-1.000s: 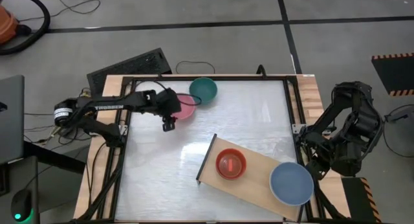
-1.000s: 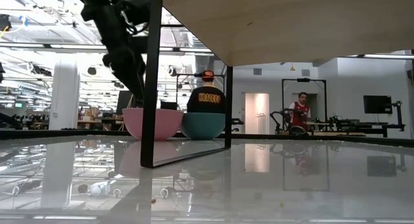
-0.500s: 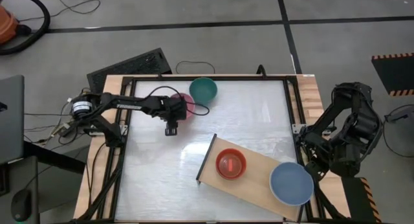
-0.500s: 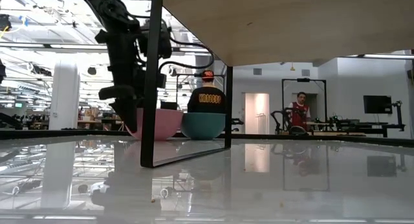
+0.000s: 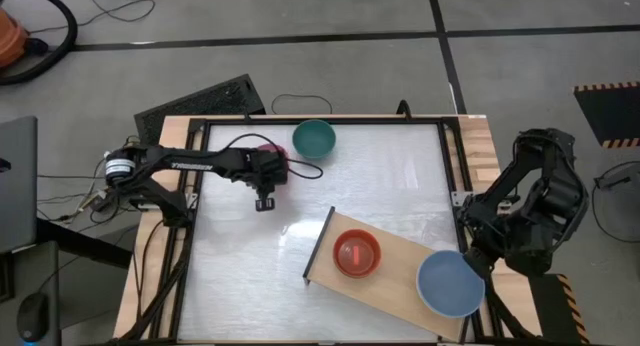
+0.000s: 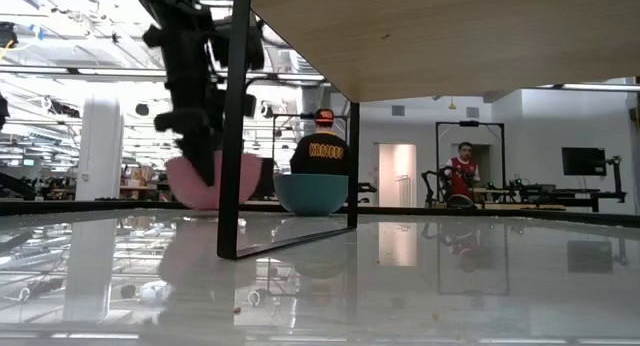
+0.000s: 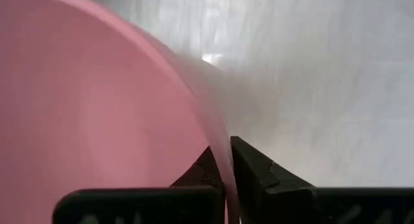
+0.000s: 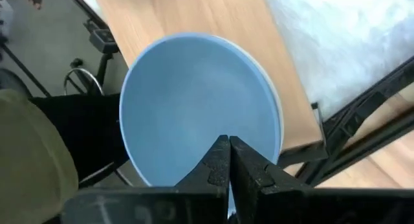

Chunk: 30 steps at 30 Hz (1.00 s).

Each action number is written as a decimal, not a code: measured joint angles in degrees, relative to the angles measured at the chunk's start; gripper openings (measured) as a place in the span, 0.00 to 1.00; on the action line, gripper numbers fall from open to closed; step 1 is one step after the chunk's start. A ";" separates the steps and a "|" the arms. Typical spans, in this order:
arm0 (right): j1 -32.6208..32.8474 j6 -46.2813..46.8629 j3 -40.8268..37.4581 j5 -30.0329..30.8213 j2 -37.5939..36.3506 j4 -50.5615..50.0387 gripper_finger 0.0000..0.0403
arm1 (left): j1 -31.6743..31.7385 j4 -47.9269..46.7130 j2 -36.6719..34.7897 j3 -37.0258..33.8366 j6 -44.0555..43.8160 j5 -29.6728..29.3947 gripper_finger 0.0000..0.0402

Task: Place and stack bowls onto a shelf
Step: Stack the pink bowl on top of the blue bowl on the shelf

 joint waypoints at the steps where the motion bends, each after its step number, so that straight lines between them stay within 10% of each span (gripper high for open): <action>1: 0.00 -0.24 0.00 0.95 0.00 -0.31 0.06 | -0.27 -0.45 -0.87 0.80 0.05 -0.08 0.00; 9: -4.57 -16.29 0.00 18.42 -0.09 4.50 0.15 | -3.87 -10.02 -12.34 10.57 6.11 7.74 0.00; 17: -21.31 -50.73 0.00 23.63 -0.22 19.11 0.31 | -3.47 -8.43 -21.03 21.80 5.21 44.86 0.00; 23: -38.84 -78.37 0.00 10.74 0.08 42.97 0.49 | -2.84 6.20 -21.31 26.34 -6.02 70.27 0.00; 30: -52.88 -90.18 0.15 -11.83 3.32 68.07 0.57 | -5.81 23.88 -20.10 26.23 -18.28 78.51 0.00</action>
